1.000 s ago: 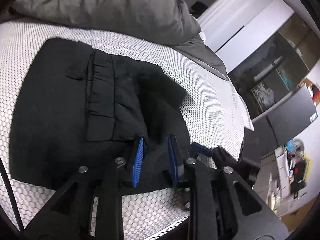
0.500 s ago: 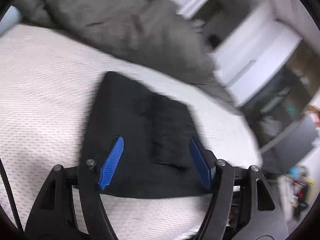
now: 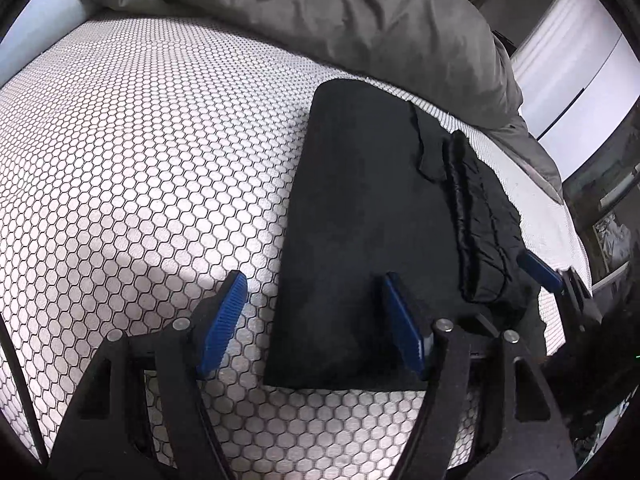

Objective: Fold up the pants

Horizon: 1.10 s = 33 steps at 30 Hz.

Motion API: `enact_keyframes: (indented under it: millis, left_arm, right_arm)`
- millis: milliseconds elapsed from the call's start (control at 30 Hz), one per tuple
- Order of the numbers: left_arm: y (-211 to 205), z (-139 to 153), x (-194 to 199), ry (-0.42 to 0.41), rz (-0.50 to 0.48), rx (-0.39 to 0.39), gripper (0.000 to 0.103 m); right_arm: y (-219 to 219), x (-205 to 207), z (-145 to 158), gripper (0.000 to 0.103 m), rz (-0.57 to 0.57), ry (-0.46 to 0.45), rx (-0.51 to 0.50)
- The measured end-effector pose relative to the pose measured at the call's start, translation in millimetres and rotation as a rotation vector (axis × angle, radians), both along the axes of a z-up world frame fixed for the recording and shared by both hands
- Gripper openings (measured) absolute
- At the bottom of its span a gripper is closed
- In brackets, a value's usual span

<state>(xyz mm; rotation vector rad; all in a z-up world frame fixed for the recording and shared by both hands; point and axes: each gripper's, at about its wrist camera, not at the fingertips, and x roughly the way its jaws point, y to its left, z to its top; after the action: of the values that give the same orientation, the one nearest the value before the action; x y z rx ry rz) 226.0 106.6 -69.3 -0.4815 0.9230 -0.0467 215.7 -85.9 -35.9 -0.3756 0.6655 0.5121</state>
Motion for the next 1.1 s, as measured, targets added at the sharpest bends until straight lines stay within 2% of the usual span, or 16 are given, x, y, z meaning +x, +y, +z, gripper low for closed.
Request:
enact_keyframes:
  millis: [67, 133, 300, 433, 533, 633, 733, 800, 867, 1033, 1100]
  left_arm:
    - [3, -3, 0, 0.001, -0.013, 0.01, 0.067]
    - [4, -6, 0, -0.004, -0.026, 0.019, 0.068]
    - [4, -3, -5, 0.003, -0.026, 0.036, 0.068]
    - [-1, 2, -7, 0.009, -0.02, 0.05, 0.068]
    - [-2, 4, -9, 0.012, -0.016, 0.063, 0.068]
    - [-3, 6, -11, 0.017, -0.005, 0.07, 0.068]
    - [-9, 9, -10, 0.018, 0.005, 0.083, 0.068]
    - [-13, 11, -10, 0.014, 0.01, 0.097, 0.068]
    - [-15, 14, -14, 0.006, 0.013, 0.109, 0.068]
    - [-16, 25, -25, -0.021, 0.004, 0.116, 0.068]
    - [-16, 26, -27, -0.026, 0.0, 0.117, 0.068]
  right_arm:
    - [10, 1, -10, 0.091, -0.032, -0.036, -0.084]
    - [8, 3, -9, 0.09, -0.06, -0.05, -0.08]
    - [-52, 1, 11, 0.089, -0.241, -0.092, 0.066]
    - [-120, 0, 22, 0.089, -0.373, -0.053, 0.22]
    - [-163, 0, 22, 0.089, -0.432, -0.011, 0.288]
    - [-188, -8, 25, 0.088, -0.409, 0.026, 0.4]
    - [-195, -11, 28, 0.076, -0.335, 0.095, 0.514]
    - [-191, -7, 26, 0.074, -0.279, 0.155, 0.557]
    - [-180, -3, 22, 0.073, -0.257, 0.195, 0.551]
    - [-148, -5, 24, 0.068, -0.191, 0.18, 0.478]
    - [-136, 4, 17, 0.056, -0.181, 0.22, 0.436]
